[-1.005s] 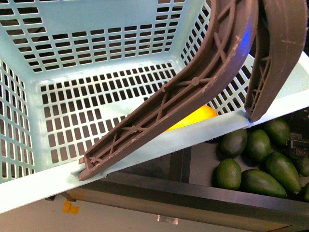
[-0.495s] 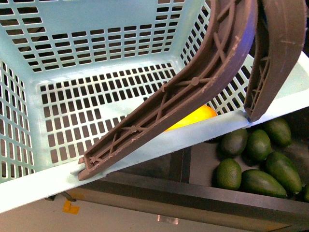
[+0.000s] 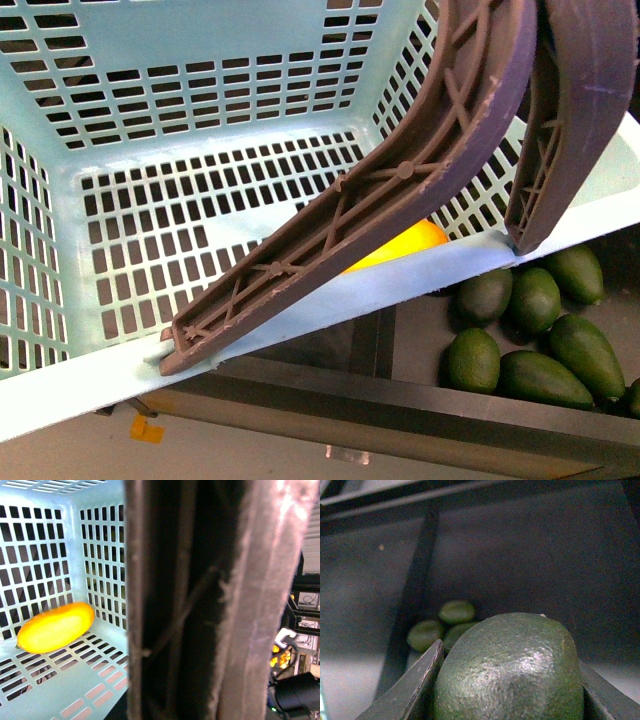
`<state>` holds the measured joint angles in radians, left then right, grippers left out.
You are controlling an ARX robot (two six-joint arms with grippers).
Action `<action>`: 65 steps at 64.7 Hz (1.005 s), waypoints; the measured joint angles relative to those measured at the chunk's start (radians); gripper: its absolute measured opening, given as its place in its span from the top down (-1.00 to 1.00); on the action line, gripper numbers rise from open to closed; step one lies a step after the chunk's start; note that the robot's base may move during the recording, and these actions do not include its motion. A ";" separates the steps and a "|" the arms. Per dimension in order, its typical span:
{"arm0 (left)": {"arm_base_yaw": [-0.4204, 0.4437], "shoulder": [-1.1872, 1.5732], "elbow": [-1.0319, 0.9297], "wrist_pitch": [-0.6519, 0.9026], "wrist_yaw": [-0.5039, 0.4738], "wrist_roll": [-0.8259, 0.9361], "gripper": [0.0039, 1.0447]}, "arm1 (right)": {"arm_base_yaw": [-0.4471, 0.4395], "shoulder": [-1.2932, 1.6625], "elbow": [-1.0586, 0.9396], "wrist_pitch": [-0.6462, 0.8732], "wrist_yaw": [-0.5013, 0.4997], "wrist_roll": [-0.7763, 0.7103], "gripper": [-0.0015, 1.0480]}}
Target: Pick mango and avocado into basket
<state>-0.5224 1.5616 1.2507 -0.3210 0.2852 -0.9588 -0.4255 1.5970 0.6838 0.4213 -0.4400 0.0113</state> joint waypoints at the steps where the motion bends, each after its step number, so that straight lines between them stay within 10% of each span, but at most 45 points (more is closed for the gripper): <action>1: 0.000 0.000 0.000 0.000 0.000 0.000 0.75 | 0.015 -0.032 -0.001 -0.002 0.006 0.012 -0.05; 35: 0.000 0.000 0.000 0.000 0.000 0.000 0.75 | 0.656 -0.157 0.114 0.068 0.400 0.259 -0.04; 65: 0.000 0.000 0.000 0.000 -0.002 0.001 0.75 | 0.873 -0.008 0.166 0.078 0.523 0.323 -0.04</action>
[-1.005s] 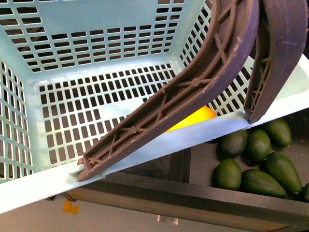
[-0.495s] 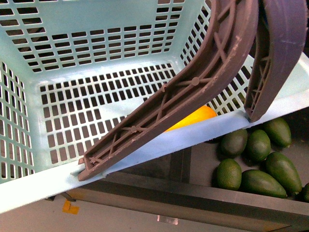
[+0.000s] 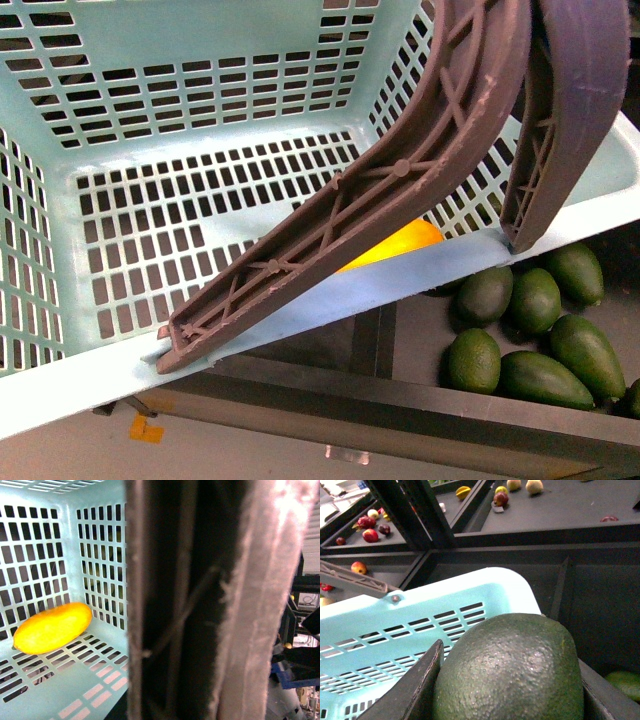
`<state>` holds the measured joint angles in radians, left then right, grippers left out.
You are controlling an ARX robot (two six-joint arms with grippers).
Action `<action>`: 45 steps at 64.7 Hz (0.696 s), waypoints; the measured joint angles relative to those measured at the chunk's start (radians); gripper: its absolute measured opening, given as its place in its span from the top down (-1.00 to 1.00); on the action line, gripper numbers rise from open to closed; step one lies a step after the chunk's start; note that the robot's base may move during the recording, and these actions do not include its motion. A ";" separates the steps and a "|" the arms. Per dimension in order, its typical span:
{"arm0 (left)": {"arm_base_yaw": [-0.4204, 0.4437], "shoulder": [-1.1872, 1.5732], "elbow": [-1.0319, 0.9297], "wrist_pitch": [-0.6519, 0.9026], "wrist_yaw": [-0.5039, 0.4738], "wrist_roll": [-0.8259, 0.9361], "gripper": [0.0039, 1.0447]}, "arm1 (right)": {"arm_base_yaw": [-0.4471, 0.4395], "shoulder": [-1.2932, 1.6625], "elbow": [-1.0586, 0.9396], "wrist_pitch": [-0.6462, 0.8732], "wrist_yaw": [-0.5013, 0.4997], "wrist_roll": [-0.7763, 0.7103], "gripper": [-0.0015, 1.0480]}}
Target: Pick mango and avocado into basket
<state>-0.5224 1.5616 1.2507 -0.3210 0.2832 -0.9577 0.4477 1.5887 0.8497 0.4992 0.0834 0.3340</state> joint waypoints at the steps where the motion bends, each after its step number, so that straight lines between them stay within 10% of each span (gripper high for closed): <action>1: 0.000 0.000 0.000 0.000 -0.003 0.000 0.75 | 0.003 0.002 0.000 0.000 0.001 0.004 -0.05; 21: 0.003 0.000 0.000 0.000 -0.007 -0.003 0.75 | 0.022 0.007 -0.002 -0.015 0.030 0.033 -0.86; 35: 0.003 0.000 0.000 0.000 -0.005 -0.002 0.75 | -0.040 -0.095 -0.059 -0.010 0.127 0.017 -0.80; 45: 0.003 0.000 0.000 0.000 -0.002 -0.002 0.75 | -0.144 -0.233 -0.291 0.311 0.221 -0.236 -0.25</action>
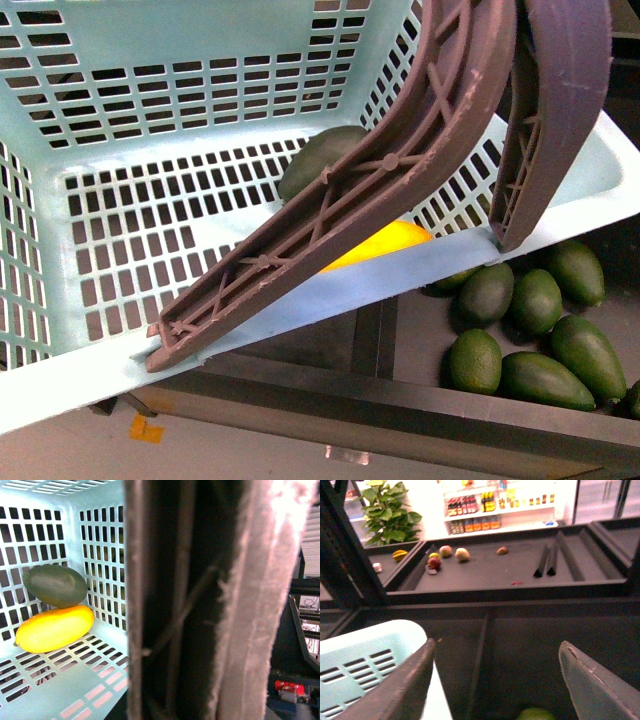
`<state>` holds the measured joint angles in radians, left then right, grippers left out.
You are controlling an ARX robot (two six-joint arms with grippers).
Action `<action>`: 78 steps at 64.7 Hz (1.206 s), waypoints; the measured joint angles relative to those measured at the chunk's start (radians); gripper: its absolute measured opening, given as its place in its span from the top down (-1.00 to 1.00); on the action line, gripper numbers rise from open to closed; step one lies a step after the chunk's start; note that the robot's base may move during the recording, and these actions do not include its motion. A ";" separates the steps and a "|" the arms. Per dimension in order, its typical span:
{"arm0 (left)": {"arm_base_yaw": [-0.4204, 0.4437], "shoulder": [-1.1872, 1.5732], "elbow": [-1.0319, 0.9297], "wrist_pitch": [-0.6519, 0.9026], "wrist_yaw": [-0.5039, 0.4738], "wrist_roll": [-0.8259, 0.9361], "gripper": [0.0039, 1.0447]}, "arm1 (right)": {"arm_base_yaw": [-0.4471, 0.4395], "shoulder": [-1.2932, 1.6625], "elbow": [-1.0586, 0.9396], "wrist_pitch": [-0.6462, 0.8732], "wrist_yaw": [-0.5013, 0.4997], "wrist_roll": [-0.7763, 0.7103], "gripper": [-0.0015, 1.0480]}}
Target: Pick mango and avocado into basket
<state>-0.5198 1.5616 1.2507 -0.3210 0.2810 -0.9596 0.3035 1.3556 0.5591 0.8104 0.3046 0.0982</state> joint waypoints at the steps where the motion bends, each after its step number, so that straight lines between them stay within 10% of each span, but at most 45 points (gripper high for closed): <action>1: 0.000 0.000 0.000 0.000 0.000 0.000 0.75 | -0.005 -0.008 -0.013 0.005 -0.006 -0.008 -0.22; 26: -0.003 0.000 0.000 0.000 -0.002 0.001 0.75 | -0.129 -0.249 -0.307 0.037 -0.139 -0.089 0.97; 78: -0.003 0.000 0.000 0.000 0.000 0.002 0.75 | -0.300 -0.669 -0.541 -0.152 -0.302 -0.094 0.96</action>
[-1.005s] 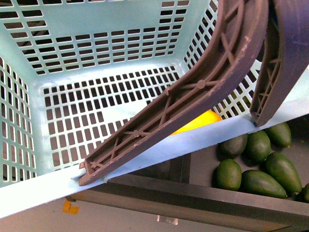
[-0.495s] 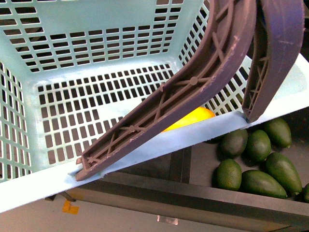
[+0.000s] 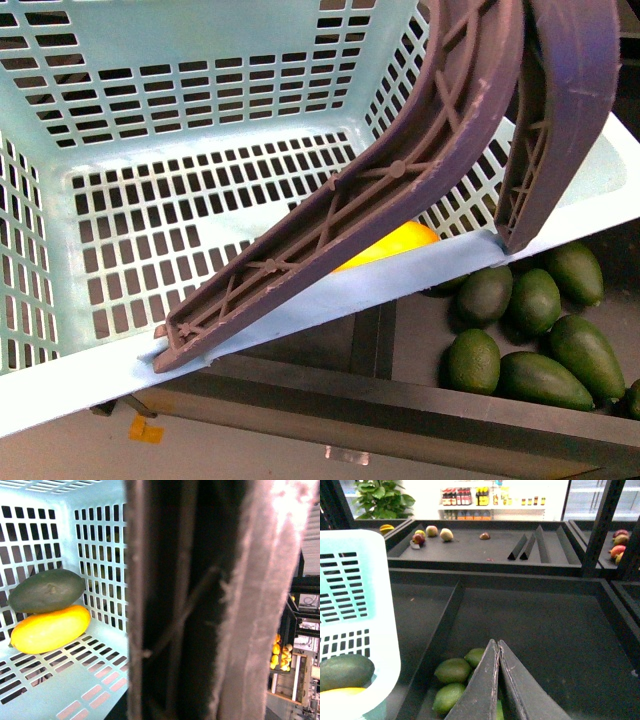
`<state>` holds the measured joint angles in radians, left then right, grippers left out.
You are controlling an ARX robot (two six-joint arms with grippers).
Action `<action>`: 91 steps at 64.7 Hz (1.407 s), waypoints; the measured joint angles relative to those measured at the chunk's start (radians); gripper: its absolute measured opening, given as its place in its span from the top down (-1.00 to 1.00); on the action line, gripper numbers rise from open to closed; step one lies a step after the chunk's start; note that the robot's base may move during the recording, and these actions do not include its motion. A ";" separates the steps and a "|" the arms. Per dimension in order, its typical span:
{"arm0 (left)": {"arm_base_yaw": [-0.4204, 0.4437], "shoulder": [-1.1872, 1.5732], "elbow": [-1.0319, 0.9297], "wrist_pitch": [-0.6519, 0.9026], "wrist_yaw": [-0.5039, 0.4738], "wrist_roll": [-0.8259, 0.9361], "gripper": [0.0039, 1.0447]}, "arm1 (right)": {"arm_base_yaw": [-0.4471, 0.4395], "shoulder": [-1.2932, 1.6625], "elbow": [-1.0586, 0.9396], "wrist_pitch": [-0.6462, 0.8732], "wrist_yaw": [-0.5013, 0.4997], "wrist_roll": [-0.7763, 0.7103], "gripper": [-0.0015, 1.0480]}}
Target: Pick mango and avocado into basket
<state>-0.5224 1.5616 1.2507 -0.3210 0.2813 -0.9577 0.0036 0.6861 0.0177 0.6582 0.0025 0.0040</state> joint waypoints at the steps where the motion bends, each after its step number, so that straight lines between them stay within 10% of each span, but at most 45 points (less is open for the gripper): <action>1: 0.000 0.000 0.000 0.000 0.001 -0.001 0.75 | -0.001 -0.014 0.000 -0.011 -0.002 0.000 0.96; 91: 0.000 0.000 0.000 0.000 0.003 0.000 0.75 | -0.002 -0.677 0.000 -0.655 -0.001 0.000 0.96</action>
<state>-0.5228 1.5616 1.2507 -0.3210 0.2844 -0.9573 0.0021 0.0090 0.0174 0.0032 0.0013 0.0036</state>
